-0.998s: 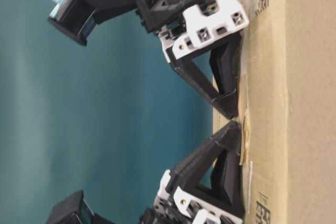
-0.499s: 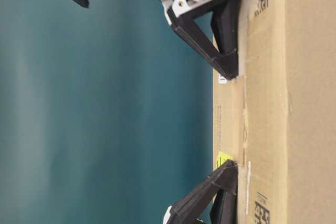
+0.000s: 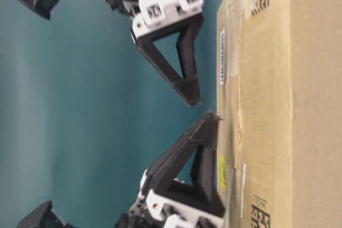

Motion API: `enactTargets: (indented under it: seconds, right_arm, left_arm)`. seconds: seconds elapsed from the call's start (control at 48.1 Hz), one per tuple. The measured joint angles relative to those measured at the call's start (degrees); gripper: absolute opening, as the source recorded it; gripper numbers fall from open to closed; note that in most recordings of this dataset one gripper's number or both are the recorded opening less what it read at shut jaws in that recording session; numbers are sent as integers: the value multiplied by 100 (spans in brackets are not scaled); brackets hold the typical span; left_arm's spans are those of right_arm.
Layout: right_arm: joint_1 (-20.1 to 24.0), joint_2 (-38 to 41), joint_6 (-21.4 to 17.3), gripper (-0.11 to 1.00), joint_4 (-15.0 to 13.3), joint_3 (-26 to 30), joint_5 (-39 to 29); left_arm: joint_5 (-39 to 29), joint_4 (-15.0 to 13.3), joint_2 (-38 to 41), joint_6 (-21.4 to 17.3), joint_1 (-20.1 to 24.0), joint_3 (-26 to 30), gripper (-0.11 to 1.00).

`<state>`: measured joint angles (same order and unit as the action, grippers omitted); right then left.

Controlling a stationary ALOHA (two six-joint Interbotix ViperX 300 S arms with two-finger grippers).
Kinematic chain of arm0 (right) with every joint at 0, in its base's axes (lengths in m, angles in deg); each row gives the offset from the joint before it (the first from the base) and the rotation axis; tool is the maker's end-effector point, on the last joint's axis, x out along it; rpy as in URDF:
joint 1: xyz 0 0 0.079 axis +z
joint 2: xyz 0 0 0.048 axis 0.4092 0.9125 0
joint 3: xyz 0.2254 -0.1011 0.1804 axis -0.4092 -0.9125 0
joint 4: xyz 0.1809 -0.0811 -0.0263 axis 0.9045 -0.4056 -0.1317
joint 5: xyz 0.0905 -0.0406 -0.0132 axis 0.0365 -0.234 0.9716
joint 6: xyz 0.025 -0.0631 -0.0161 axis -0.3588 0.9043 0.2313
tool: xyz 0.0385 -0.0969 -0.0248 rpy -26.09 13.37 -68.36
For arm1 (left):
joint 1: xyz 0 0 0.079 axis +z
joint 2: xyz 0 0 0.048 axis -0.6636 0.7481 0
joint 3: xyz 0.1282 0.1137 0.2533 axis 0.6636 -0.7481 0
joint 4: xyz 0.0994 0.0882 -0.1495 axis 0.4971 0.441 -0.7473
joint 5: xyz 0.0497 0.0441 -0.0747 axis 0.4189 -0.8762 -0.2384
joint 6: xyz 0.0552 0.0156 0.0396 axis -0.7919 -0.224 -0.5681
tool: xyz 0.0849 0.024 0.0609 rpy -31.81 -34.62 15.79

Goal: Apply tape along the seams of the closed cardboard box to seal it securely.

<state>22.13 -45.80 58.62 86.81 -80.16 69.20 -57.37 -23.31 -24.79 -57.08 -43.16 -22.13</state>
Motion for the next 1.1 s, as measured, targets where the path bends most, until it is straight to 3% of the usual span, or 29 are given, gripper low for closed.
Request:
enactTargets:
  seconds: [0.291, 0.541, 0.852, 1.102]
  right_arm:
    - [123, 483, 0, 0, 0, 281, -9]
    - [193, 694, -18, 0, 44, 264, 0]
    - [308, 642, -53, 0, 193, -114, 79]
    - [431, 316, -44, 0, 352, -545, 79]
  left_arm:
    - [-97, 0, 211, 70, -79, 0, 0]
    - [-53, 0, 229, 176, -62, -316, 0]
    - [-9, -18, 114, 554, -44, -624, 0]
    - [0, -18, 35, 606, -44, -738, 0]
